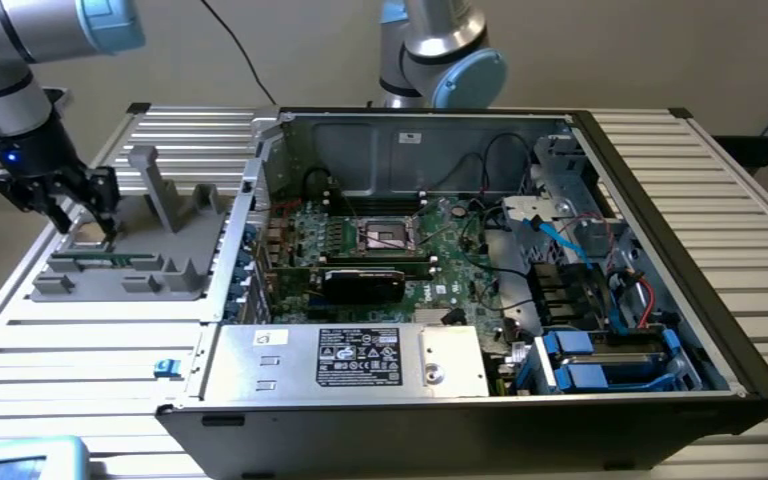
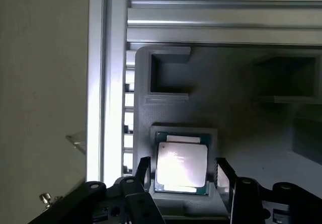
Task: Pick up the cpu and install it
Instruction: 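Pick up the cpu and move it towards the insertion slot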
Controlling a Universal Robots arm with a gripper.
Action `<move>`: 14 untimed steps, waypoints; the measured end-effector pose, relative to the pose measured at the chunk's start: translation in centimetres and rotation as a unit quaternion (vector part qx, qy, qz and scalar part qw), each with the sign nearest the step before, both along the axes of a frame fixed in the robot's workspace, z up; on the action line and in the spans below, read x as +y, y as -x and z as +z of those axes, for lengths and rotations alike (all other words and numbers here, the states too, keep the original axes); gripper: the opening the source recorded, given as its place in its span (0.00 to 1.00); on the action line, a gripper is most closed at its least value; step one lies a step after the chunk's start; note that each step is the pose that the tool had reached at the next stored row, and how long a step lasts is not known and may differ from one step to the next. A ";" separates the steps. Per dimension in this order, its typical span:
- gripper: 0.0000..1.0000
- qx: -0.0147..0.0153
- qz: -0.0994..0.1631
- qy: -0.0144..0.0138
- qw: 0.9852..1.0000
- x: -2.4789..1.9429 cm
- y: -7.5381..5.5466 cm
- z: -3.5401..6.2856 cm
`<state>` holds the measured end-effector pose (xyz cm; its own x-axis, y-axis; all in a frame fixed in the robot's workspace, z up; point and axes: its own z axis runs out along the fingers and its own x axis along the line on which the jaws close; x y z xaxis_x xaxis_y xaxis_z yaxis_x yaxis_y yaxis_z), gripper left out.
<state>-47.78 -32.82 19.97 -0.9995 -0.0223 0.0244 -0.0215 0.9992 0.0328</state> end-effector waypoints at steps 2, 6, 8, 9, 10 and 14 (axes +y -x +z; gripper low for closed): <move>0.63 0.000 0.000 0.000 1.000 0.00 0.0 -0.35; 0.63 0.000 -0.002 0.000 1.000 0.00 0.0 -0.86; 0.63 0.000 -0.005 0.000 1.000 0.00 0.0 -0.92; 0.63 0.000 -0.008 0.000 1.000 0.00 0.0 -0.93; 0.63 0.000 -0.012 0.000 1.000 0.00 0.0 -0.96; 0.63 0.000 -0.022 0.000 1.000 0.00 0.0 -1.04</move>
